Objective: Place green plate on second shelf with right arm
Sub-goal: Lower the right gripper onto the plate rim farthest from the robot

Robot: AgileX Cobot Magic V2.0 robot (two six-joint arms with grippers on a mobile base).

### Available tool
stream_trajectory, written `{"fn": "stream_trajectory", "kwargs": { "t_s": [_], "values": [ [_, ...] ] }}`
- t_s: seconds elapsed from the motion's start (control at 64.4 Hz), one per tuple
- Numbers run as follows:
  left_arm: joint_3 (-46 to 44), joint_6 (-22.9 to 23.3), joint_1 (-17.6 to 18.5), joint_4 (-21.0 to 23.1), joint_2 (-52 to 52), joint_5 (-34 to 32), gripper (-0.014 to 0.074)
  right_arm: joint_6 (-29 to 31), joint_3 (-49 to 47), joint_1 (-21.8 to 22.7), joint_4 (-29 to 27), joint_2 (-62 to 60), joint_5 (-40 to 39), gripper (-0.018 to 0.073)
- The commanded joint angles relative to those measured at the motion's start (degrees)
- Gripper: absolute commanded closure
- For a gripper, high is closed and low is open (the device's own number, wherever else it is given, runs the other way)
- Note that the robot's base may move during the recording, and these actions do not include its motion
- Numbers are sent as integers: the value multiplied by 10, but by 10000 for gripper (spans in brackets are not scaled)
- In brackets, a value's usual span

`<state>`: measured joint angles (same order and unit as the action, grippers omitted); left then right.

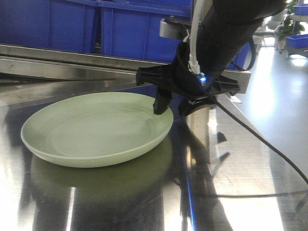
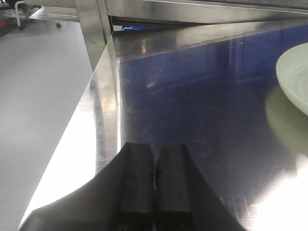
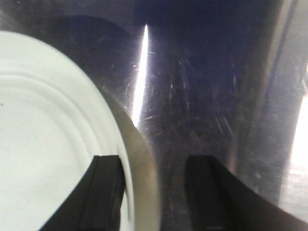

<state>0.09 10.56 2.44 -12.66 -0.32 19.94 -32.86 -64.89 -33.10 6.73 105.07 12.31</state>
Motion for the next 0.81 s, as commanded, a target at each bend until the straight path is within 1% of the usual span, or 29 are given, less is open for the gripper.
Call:
{"fn": "stream_trajectory", "kwargs": {
  "t_s": [0.0,0.264,0.357,0.45,0.528,0.574,0.636,0.698,0.792],
  "values": [
    [24,3,0,-1,-14,-36,472,2,-18,-3,0,-21,-29,165],
    [24,3,0,-1,-14,-36,472,2,-18,-9,0,-12,-33,165],
    [24,3,0,-1,-14,-36,472,2,-18,-9,0,-12,-33,183],
    [24,3,0,-1,-14,-36,472,2,-18,-9,0,-12,-33,267],
    [24,3,0,-1,-14,-36,472,2,-18,-9,0,-12,-33,368],
    [24,3,0,-1,-14,-36,472,2,-18,-9,0,-12,-35,446],
    [24,3,0,-1,-14,-36,472,2,-18,-9,0,-12,-35,519],
    [24,3,0,-1,-14,-36,472,2,-18,-9,0,-12,-38,503],
    [24,3,0,-1,-14,-36,472,2,-18,-9,0,-17,-41,503]
  ]
}}
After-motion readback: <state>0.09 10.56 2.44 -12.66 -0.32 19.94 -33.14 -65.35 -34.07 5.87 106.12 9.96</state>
